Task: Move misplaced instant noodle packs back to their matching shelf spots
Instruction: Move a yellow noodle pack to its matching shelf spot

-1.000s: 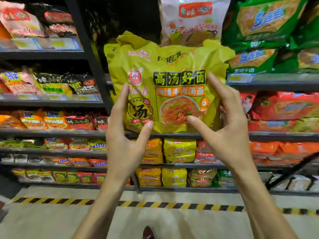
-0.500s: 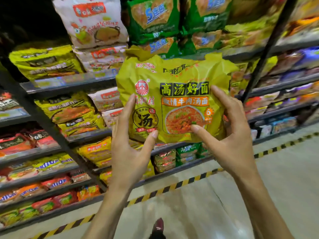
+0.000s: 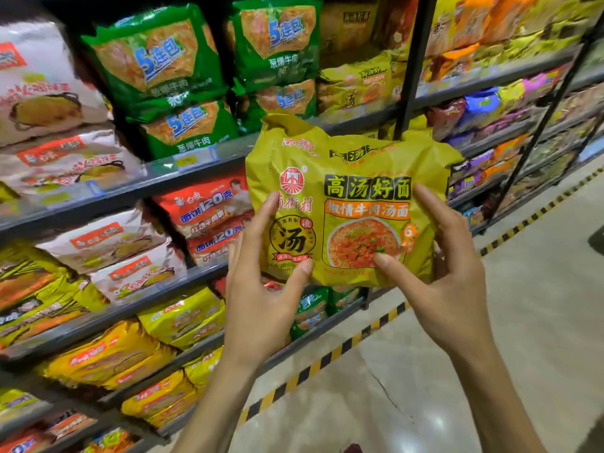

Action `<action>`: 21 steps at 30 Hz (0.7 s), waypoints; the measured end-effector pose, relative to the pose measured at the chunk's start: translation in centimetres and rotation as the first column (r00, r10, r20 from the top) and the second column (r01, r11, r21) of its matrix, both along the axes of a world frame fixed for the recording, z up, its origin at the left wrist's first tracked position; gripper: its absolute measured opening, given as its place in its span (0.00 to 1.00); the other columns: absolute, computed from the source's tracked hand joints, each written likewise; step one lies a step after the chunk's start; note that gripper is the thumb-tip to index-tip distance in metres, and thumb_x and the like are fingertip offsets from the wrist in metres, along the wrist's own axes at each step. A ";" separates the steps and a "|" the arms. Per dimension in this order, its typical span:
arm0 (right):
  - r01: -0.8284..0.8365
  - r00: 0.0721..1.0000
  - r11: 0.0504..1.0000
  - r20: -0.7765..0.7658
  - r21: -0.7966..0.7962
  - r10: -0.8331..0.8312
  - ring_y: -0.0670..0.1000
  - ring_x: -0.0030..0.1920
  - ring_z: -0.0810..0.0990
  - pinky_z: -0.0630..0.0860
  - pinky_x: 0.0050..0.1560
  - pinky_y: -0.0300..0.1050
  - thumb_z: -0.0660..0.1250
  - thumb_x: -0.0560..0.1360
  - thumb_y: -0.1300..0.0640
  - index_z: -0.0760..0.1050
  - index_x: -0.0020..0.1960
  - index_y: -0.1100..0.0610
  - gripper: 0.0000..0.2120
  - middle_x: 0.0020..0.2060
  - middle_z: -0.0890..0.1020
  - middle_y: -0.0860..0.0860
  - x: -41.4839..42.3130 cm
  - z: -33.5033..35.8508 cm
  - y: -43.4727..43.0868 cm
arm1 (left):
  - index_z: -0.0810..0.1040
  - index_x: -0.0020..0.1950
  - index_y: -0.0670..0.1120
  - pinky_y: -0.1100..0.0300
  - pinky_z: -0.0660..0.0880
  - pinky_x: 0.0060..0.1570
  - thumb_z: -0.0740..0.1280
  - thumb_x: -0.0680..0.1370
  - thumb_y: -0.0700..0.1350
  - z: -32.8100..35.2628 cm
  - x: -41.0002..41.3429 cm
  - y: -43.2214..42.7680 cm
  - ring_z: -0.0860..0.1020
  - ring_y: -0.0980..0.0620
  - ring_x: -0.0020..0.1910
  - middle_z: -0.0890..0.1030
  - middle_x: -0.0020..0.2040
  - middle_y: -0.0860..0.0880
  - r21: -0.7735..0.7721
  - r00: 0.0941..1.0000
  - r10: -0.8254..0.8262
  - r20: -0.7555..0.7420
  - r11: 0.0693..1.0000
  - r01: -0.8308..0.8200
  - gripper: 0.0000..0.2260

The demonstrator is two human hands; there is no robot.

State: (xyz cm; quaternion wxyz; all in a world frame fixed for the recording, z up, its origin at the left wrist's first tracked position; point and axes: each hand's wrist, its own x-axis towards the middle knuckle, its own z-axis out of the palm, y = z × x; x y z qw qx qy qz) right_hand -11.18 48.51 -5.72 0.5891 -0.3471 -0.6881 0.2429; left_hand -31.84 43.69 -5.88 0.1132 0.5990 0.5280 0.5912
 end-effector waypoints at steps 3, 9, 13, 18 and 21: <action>0.040 0.999 0.999 0.011 -0.028 -0.039 0.51 0.73 0.70 0.72 0.68 0.61 0.77 0.71 0.64 0.66 0.76 0.44 0.39 0.70 0.71 0.42 3.1 0.7 3.2 | 0.63 0.79 0.59 0.45 0.70 0.72 0.73 0.75 0.42 0.4 2.6 4.1 0.67 0.56 0.76 0.67 0.75 0.68 -0.003 0.998 -0.066 0.015 0.998 0.066 0.36; 0.112 0.993 0.994 0.048 -0.001 -0.112 0.52 0.72 0.72 0.73 0.66 0.63 0.78 0.72 0.61 0.66 0.76 0.43 0.38 0.69 0.71 0.43 7.3 2.0 10.4 | 0.64 0.79 0.57 0.44 0.70 0.72 0.73 0.77 0.37 0.8 6.5 12.4 0.67 0.51 0.77 0.68 0.76 0.62 0.038 0.990 -0.138 0.038 0.990 0.137 0.35; 0.135 0.989 0.990 0.059 0.041 -0.137 0.52 0.72 0.71 0.74 0.65 0.63 0.76 0.72 0.56 0.65 0.75 0.41 0.37 0.69 0.70 0.39 9.3 2.2 14.6 | 0.63 0.79 0.59 0.40 0.71 0.70 0.73 0.75 0.40 1.0 8.4 17.3 0.69 0.50 0.76 0.68 0.76 0.63 0.054 0.991 -0.129 0.027 0.990 0.127 0.36; 0.083 0.994 0.992 0.057 0.091 -0.088 0.50 0.73 0.70 0.73 0.67 0.60 0.77 0.72 0.60 0.65 0.76 0.43 0.38 0.68 0.70 0.40 11.1 3.1 21.3 | 0.61 0.77 0.63 0.45 0.72 0.70 0.74 0.76 0.41 2.1 10.3 22.9 0.69 0.53 0.76 0.67 0.76 0.65 0.110 0.997 -0.077 -0.026 0.991 0.079 0.36; 0.049 0.994 0.987 0.088 0.154 -0.063 0.46 0.72 0.69 0.69 0.72 0.51 0.77 0.72 0.61 0.64 0.75 0.45 0.38 0.68 0.71 0.43 11.8 4.2 26.0 | 0.62 0.78 0.62 0.42 0.73 0.68 0.73 0.75 0.42 2.7 11.0 26.8 0.70 0.50 0.75 0.68 0.76 0.61 0.139 0.999 -0.029 -0.017 0.990 0.031 0.36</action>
